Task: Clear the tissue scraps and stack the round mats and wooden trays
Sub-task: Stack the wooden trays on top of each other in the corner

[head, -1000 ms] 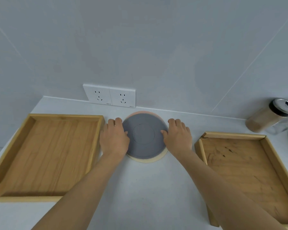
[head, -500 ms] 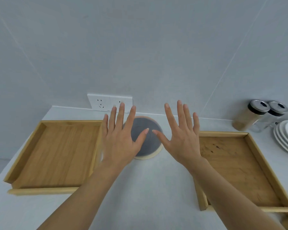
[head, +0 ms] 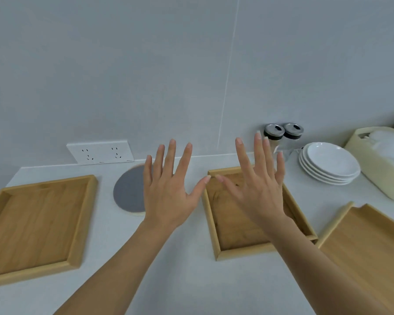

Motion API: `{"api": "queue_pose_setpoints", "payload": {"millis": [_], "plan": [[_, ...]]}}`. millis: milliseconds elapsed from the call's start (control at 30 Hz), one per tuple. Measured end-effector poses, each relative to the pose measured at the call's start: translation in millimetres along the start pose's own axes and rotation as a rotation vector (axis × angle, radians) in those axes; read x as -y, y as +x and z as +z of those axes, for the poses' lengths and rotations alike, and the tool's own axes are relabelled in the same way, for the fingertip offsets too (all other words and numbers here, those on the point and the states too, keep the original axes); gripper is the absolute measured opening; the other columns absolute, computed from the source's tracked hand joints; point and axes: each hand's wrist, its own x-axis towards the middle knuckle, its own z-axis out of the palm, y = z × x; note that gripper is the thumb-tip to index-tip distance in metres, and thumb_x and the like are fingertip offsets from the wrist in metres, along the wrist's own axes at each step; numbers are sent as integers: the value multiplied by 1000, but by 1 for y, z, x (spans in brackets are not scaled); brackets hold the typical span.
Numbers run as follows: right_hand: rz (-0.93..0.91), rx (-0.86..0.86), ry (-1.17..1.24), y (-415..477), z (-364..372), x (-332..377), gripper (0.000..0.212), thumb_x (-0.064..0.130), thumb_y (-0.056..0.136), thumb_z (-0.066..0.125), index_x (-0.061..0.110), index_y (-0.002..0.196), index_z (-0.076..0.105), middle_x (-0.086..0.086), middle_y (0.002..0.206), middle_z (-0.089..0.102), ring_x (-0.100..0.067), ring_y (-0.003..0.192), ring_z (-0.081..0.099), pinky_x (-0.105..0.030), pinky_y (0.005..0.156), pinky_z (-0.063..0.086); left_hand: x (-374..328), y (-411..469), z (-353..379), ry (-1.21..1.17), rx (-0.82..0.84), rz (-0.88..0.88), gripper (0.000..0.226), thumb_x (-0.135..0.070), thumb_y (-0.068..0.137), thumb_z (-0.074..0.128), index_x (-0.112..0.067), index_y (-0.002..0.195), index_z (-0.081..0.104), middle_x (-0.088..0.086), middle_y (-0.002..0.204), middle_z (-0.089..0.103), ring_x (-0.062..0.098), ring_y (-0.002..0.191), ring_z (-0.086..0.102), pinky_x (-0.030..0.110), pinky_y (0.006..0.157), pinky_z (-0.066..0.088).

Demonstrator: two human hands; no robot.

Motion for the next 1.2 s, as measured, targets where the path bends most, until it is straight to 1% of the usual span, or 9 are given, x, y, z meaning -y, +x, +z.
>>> {"api": "queue_pose_setpoints", "payload": {"millis": [133, 267, 500, 600, 667, 733, 833, 1133, 1200], "plan": [[73, -38, -41, -10, -20, -45, 72, 68, 85, 36, 27, 143, 24, -15, 150, 28, -25, 140, 24, -45, 114, 10, -47, 4, 3, -18, 8, 54, 71, -67, 86, 21, -26, 143, 29, 10, 151, 30, 29, 140, 24, 44, 113, 10], [148, -18, -95, -30, -41, -97, 71, 67, 85, 33, 28, 144, 22, -14, 151, 26, -25, 140, 23, -47, 113, 12, -103, -2, 14, -71, 43, 114, 70, -66, 85, 26, -28, 144, 26, 9, 152, 28, 27, 141, 20, 43, 114, 7], [271, 74, -160, -70, -74, -176, 76, 66, 83, 35, 32, 146, 9, -13, 154, 16, -25, 142, 11, -41, 114, -1, -184, -17, 33, -112, 103, 220, 69, -65, 86, 23, -28, 143, 25, 9, 152, 26, 27, 142, 20, 45, 115, 9], [322, 104, -196, -86, -90, -205, 76, 68, 83, 31, 34, 146, 3, -12, 155, 13, -24, 143, 6, -42, 114, -1, -213, -23, 40, -106, 120, 272, 71, -67, 86, 22, -27, 145, 23, 9, 154, 23, 26, 142, 17, 41, 115, 2], [356, 122, -212, -97, -100, -223, 75, 68, 84, 27, 33, 146, 5, -12, 155, 12, -24, 143, 4, -41, 114, -4, -232, -27, 46, -124, 130, 296, 71, -66, 85, 24, -27, 145, 24, 9, 154, 22, 26, 143, 16, 38, 114, -2], [390, 133, -234, -109, -109, -241, 75, 67, 83, 29, 31, 146, 9, -12, 155, 12, -25, 143, 5, -40, 114, -6, -250, -32, 53, -136, 142, 319, 71, -65, 86, 26, -26, 144, 26, 9, 154, 23, 26, 142, 17, 41, 115, 2], [439, 148, -268, -126, -119, -263, 77, 67, 82, 32, 32, 146, 7, -11, 155, 12, -24, 143, 4, -39, 113, -9, -272, -38, 61, -140, 160, 342, 70, -65, 86, 27, -26, 144, 27, 9, 153, 26, 26, 142, 20, 44, 114, 8], [572, 177, -311, -182, -138, -310, 76, 68, 83, 24, 32, 146, 4, -10, 156, 9, -26, 143, 4, -37, 113, -11, -307, -56, 103, -121, 303, 386, 75, -70, 82, 15, -31, 146, 13, 6, 156, 14, 24, 144, 9, 44, 115, 2], [620, 188, -301, -194, -138, -317, 75, 66, 83, 26, 32, 146, 4, -11, 156, 11, -27, 142, 8, -38, 113, -7, -308, -59, 113, -105, 344, 370, 75, -69, 84, 16, -29, 147, 11, 6, 156, 14, 24, 144, 8, 43, 115, 0]]}}
